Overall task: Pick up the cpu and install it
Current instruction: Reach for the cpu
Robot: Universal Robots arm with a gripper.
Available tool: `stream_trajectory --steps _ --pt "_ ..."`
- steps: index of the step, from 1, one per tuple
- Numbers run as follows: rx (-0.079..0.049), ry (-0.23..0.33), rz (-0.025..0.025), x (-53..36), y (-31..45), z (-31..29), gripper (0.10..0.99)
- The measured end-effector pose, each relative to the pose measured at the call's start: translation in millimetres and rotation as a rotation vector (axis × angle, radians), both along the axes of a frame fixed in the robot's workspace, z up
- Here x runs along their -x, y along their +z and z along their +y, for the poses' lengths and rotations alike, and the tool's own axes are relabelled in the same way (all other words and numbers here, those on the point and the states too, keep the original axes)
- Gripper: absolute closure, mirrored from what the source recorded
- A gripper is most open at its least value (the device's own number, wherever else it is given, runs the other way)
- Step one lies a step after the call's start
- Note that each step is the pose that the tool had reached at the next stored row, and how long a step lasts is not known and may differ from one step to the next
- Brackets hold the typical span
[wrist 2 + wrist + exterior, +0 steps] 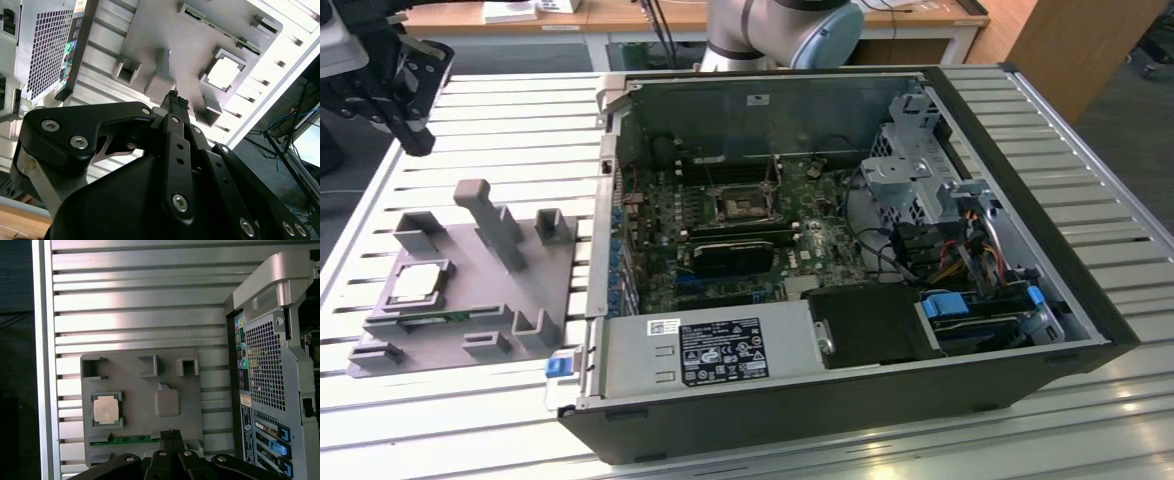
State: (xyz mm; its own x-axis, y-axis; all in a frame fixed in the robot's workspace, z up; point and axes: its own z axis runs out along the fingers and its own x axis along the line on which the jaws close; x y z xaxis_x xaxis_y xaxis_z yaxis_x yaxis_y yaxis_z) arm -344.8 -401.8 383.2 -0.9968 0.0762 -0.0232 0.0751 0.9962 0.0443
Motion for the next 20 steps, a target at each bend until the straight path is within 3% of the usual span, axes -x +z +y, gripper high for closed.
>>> stream_trajectory --steps 20 --pt "0.0 0.0 0.001 21.3 -1.6 0.0 0.98"
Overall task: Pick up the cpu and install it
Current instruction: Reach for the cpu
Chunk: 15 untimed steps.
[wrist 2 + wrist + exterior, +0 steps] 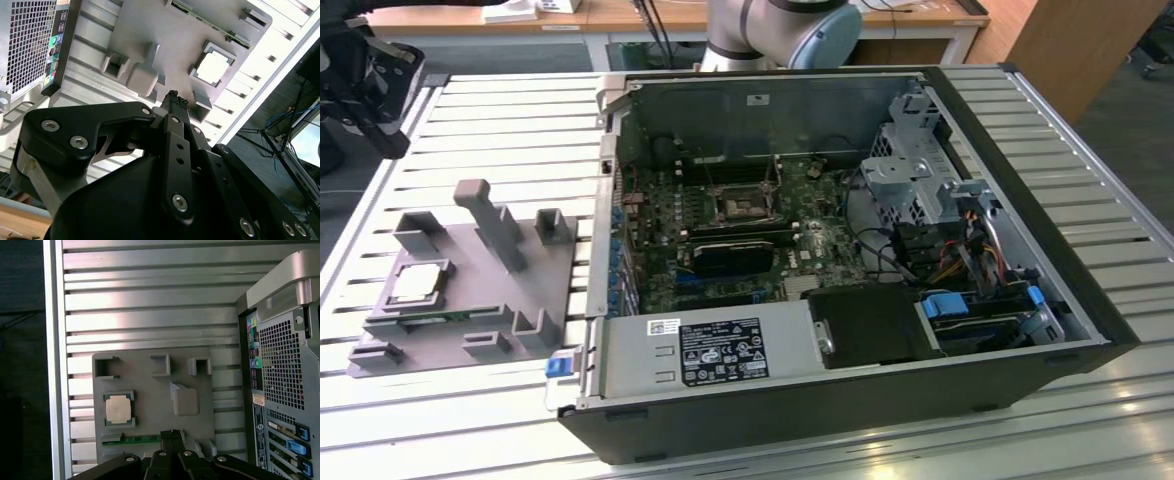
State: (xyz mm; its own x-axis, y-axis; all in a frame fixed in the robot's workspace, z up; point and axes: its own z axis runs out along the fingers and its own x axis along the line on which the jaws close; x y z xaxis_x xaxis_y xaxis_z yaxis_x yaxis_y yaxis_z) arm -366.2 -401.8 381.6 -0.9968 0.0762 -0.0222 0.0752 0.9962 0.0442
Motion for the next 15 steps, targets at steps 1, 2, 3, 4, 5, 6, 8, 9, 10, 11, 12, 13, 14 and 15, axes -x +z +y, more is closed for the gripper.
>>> stream_trajectory --steps 1,2,3,4,5,6,8,9,10,11,12,13,14,15 --pt "0.0 0.0 0.0 1.3 0.0 0.0 0.98" --pt "0.0 0.0 0.0 2.7 -0.1 0.0 0.98" --pt "0.0 0.0 0.0 4.1 -0.1 0.0 0.98" --pt "0.0 0.0 0.0 5.6 -0.2 0.0 0.98" --pt "0.0 0.0 0.0001 7.2 -0.3 0.0 0.98" --pt "0.0 0.0 0.0002 8.9 -0.4 -0.2 0.98" --pt "0.0 0.0 0.0003 12.0 -0.8 -1.0 0.98" --pt "0.0 0.0 0.0005 13.8 -1.0 -1.4 0.98" --pt "0.0 0.0 0.0006 16.2 -1.3 -1.8 0.98" --pt "0.0 0.0 0.0007 19.1 -1.6 -2.2 0.98" --pt "0.0 0.0 0.0008 23.3 -1.7 -2.2 0.98" --pt "0.0 0.0 0.0009 27.7 -1.8 -2.2 0.98" --pt "0.0 0.0 0.0007 32.2 -2.0 -2.2 0.98" --pt "0.0 0.0 0.0007 36.7 -2.1 -2.2 0.98"
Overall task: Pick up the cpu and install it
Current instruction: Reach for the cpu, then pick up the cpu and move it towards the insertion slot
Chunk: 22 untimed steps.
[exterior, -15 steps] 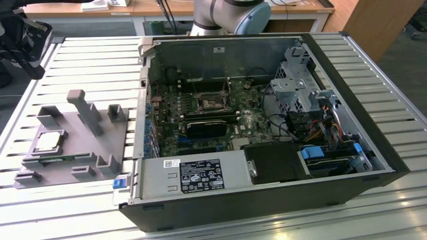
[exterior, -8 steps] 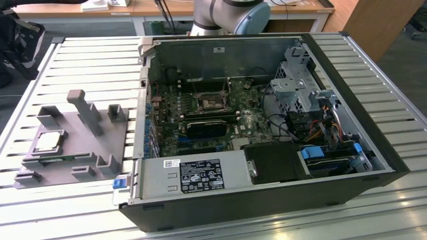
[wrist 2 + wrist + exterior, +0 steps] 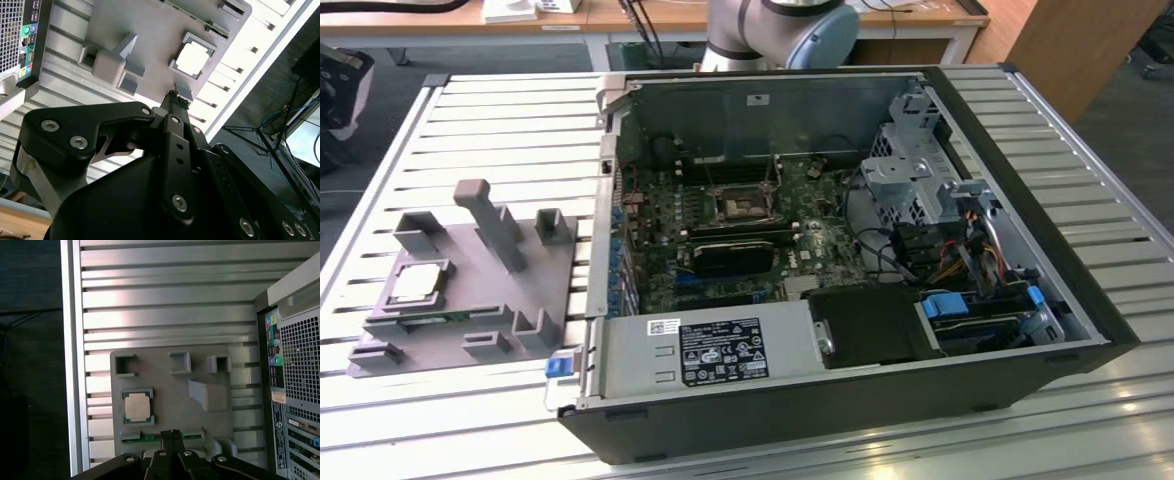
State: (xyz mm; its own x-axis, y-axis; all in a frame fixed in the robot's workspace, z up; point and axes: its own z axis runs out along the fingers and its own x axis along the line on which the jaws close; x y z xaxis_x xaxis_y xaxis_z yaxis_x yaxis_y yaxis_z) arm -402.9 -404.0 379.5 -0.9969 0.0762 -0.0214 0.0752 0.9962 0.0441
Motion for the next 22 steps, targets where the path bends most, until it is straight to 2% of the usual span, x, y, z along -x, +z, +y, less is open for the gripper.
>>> stream_trajectory --steps 4,7,13,18,22 --pt "0.0 0.0 0.0001 15.0 -0.4 0.0 0.98" --pt "0.0 0.0 0.0003 23.0 -0.7 0.0 0.98" --pt "0.0 0.0 0.0009 29.1 -1.5 0.0 0.98" --pt "0.001 0.0 0.0091 29.3 -3.8 0.0 0.98" --pt "0.001 0.0 0.0174 29.2 -10.5 -0.3 0.98"
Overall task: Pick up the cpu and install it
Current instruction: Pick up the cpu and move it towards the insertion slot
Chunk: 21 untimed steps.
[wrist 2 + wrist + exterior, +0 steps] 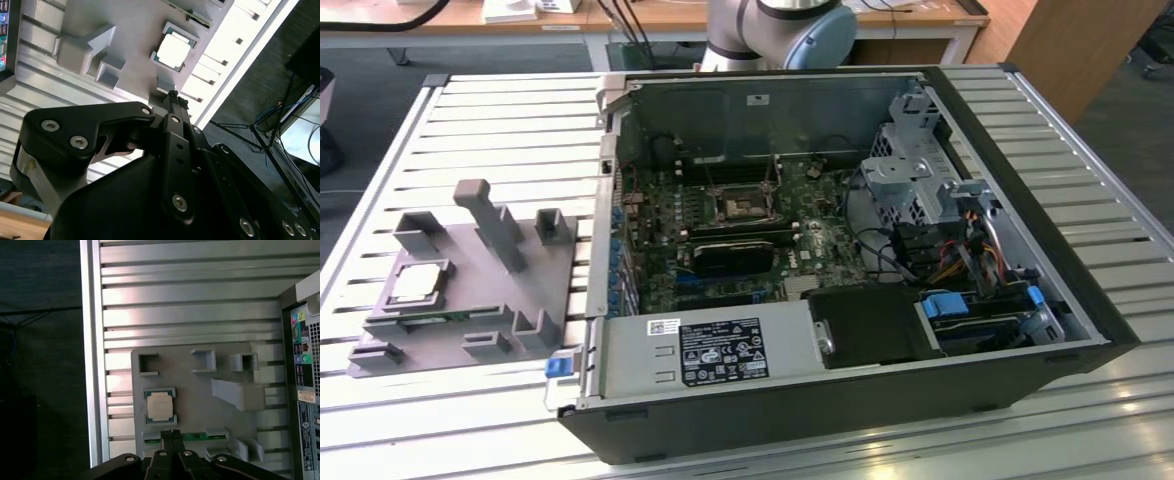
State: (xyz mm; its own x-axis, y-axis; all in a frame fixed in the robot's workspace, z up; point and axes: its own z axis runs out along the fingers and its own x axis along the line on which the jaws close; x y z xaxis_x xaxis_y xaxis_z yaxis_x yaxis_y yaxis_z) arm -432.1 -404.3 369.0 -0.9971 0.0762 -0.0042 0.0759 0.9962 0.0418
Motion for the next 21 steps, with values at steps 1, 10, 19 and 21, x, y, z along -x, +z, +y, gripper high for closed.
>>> stream_trajectory --steps 1,10,19,21 --pt "0.0 0.0 0.0001 0.1 -1.2 -1.1 0.98" --pt "-0.001 0.002 0.0155 -0.1 -16.9 -9.8 0.973" --pt "-0.001 0.006 0.0181 -0.2 -33.2 -16.2 0.561" --pt "-0.002 0.007 0.0179 -0.3 -37.0 -13.7 0.502"
